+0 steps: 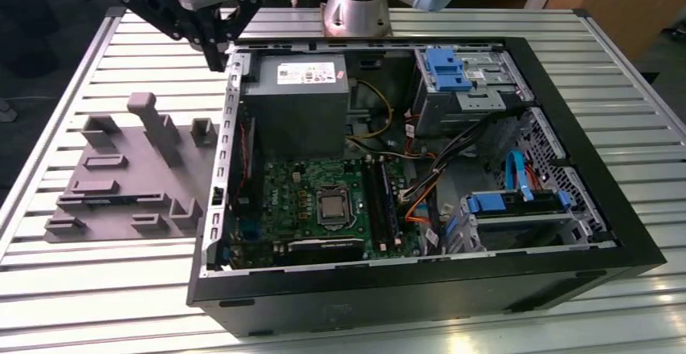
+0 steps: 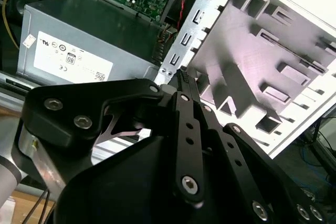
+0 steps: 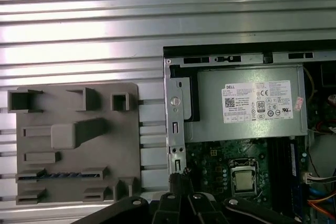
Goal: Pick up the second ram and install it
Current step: 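Reach for the second ram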
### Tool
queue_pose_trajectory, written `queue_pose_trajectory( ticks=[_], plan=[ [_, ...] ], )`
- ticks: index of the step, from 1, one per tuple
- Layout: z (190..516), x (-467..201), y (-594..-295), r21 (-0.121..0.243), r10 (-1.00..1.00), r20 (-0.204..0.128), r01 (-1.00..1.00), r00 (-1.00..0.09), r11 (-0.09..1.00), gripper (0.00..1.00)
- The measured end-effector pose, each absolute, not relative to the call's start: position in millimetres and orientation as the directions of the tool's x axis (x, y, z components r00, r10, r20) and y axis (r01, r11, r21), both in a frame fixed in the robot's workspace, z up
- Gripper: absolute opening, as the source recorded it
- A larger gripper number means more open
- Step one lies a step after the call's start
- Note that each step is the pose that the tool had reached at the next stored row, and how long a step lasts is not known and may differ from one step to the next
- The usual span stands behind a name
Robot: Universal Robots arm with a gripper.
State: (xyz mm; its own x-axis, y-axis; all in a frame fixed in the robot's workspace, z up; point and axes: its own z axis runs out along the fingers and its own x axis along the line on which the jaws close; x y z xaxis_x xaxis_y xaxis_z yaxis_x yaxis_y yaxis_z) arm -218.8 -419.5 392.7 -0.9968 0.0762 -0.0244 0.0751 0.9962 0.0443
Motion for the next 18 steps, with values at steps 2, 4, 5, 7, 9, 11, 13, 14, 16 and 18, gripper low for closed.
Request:
queue_pose_trajectory(
  ticks=[2,4,5,7,9,11,13,14,16,18],
  plan=[
    [393,-221,-421,0.044,0.076,-0.024,0.075,-0.997,0.996,0.11],
    [393,-224,-422,0.044,0.076,-0.024,0.075,-0.997,0.996,0.11],
    [393,-226,-422,0.044,0.076,-0.024,0.075,-0.997,0.996,0.11],
    [393,-229,-423,0.044,0.076,-0.024,0.075,-0.997,0.996,0.11],
    [393,-233,-423,0.044,0.076,-0.025,0.075,-0.997,0.996,0.11],
    [393,-237,-424,0.044,0.076,-0.024,0.075,-0.997,0.996,0.11],
    [393,-241,-424,0.044,0.076,-0.024,0.075,-0.997,0.996,0.11],
    [393,-243,-424,0.044,0.076,-0.024,0.075,-0.997,0.996,0.11],
    [393,-247,-425,0.044,0.076,-0.024,0.075,-0.997,0.996,0.11],
    [393,-251,-425,0.044,0.076,-0.024,0.075,-0.997,0.996,0.11]
  ],
)
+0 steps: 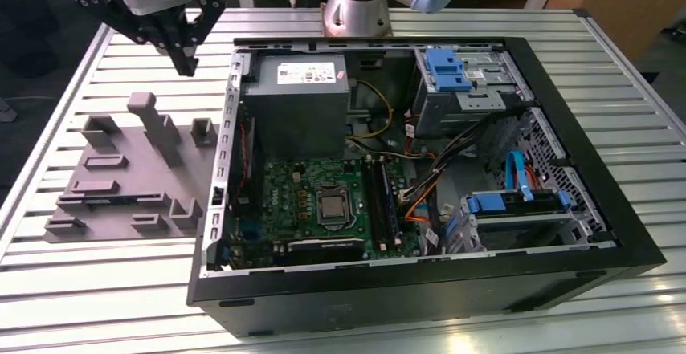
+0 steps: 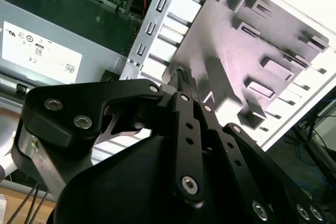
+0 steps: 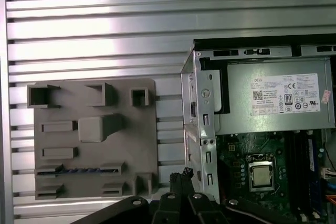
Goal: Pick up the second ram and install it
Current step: 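Reach for the second ram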
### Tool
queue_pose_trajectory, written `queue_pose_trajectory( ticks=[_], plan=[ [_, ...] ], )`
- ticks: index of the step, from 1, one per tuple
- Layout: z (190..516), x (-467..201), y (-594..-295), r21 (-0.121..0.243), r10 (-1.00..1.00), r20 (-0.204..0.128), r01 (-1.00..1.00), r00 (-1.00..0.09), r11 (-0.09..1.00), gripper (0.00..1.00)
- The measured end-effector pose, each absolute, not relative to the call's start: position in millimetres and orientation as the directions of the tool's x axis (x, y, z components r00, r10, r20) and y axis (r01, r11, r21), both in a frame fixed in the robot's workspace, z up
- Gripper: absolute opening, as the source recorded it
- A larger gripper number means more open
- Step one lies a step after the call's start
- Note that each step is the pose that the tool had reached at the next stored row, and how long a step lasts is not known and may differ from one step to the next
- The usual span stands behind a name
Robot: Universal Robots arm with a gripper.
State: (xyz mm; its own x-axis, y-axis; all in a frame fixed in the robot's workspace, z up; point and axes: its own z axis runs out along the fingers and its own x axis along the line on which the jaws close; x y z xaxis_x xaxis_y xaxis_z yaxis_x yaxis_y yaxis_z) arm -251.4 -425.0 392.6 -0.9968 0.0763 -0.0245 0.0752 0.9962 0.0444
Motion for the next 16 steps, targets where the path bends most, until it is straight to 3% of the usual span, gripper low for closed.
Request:
queue_pose_trajectory(
  ticks=[16],
  plan=[
    [392,-282,-428,0.044,0.076,-0.024,0.075,-0.997,0.996,0.11]
  ],
)
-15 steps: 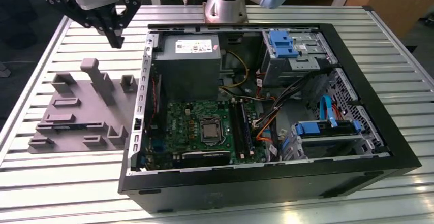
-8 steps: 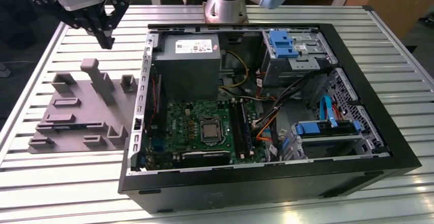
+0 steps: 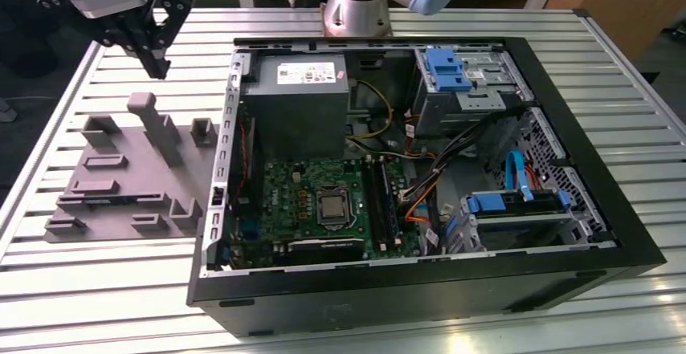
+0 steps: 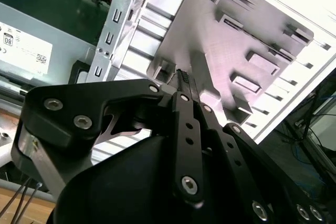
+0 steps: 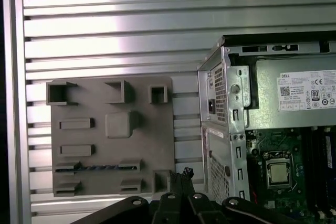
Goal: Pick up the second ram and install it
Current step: 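Reach for the second ram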
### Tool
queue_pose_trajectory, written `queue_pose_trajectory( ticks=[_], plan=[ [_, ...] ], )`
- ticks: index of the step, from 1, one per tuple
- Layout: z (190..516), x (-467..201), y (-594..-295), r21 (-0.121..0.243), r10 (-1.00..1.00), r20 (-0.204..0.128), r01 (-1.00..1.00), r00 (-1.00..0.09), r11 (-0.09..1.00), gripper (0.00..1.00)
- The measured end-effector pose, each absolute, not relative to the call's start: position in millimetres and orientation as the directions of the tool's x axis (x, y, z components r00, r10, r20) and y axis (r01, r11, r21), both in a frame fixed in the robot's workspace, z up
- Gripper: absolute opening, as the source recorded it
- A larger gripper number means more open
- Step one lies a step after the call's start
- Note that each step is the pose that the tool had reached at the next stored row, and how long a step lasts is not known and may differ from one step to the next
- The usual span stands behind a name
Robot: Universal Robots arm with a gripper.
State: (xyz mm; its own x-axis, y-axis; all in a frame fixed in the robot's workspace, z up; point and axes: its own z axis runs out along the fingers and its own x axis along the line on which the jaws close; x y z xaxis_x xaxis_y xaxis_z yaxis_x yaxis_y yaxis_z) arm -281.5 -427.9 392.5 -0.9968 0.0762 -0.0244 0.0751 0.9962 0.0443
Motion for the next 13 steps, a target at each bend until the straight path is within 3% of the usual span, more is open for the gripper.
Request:
queue_pose_trajectory(
  ticks=[13],
  plan=[
    [392.2,-296.3,-429.7,0.044,0.076,-0.024,0.075,-0.997,0.996,0.11]
  ],
)
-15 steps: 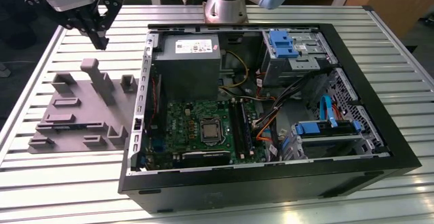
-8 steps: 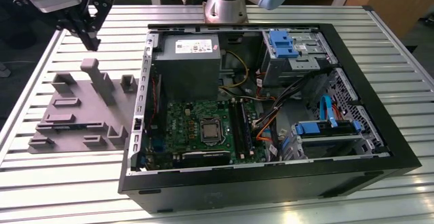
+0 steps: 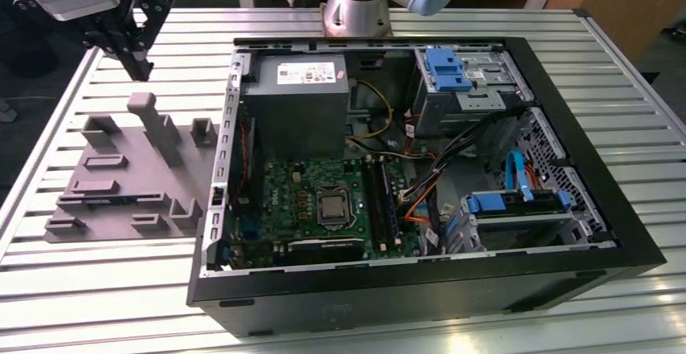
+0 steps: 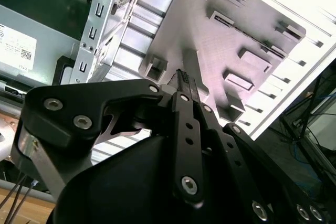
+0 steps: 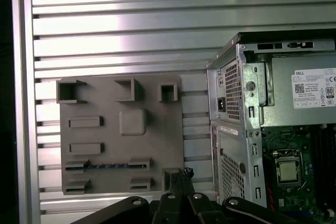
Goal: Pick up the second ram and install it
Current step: 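Reach for the second ram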
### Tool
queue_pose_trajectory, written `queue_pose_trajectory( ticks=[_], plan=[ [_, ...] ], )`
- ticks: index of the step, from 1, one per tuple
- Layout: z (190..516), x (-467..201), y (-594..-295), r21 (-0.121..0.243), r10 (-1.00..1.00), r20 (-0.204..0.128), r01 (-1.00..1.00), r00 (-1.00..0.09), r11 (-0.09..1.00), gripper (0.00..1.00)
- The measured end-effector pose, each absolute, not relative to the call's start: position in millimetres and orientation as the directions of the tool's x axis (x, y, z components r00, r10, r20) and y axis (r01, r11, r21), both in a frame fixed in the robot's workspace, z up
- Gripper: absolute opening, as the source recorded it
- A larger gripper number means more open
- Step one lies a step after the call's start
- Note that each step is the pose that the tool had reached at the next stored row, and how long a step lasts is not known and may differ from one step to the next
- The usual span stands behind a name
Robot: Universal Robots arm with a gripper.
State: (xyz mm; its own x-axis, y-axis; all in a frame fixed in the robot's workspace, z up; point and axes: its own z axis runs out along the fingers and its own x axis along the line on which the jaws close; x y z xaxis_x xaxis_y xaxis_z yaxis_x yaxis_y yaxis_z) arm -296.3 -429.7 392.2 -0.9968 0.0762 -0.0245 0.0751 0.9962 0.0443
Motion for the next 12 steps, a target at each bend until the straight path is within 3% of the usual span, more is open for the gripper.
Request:
queue_pose_trajectory(
  ticks=[12],
  plan=[
    [391.8,-302.3,-429.9,0.044,0.076,-0.024,0.075,-0.997,0.996,0.11]
  ],
)
